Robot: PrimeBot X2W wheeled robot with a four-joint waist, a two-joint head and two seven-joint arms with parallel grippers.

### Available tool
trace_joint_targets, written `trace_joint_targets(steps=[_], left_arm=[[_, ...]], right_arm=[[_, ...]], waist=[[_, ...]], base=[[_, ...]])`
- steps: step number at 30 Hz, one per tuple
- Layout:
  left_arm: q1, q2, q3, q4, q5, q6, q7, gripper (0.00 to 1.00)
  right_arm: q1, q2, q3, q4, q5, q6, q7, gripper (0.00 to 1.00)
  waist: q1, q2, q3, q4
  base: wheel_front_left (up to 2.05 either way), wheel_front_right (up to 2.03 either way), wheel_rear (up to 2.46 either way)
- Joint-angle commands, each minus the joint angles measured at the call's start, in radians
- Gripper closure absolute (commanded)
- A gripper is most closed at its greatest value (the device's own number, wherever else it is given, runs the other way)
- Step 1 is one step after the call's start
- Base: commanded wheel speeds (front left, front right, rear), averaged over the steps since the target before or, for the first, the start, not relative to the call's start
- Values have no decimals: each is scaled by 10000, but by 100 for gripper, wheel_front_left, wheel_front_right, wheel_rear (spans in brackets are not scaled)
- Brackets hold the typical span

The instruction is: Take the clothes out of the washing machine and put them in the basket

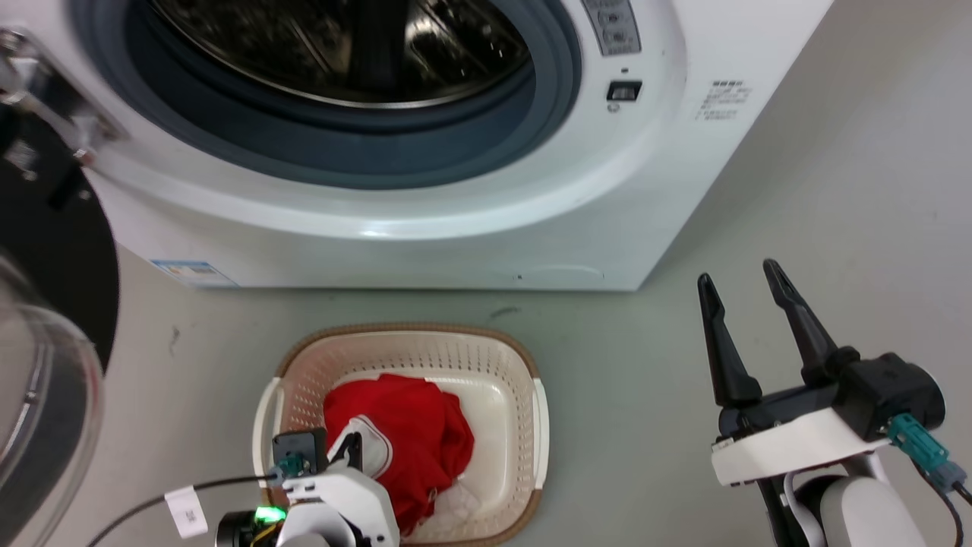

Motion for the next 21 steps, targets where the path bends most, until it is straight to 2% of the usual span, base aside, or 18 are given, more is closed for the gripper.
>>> trace_joint_targets(steps=[1,8,15,21], left_arm=[[-338,-12,29,278,-44,42,-56,100],[-1713,10,511,1446,-245,129,-71,100],[-2669,213,998,1833,-210,264,-64,100],[-3018,365,1349,1966,-134,459,-65,100]], right_arm=[[-234,7,44,-6,-49,-3,-59,0],[-935,7,227,-59,-107,-3,-130,0],[-1564,8,470,-3,-139,-5,-273,0],[-1921,8,672,177,-66,-5,-455,0]], waist=[[-1,0,738,-262],[-1,0,2216,-544],[-1,0,3567,-872],[-1,0,4189,-1167]], base=[[0,0,0],[0,0,0],[0,0,0],[0,0,0]])
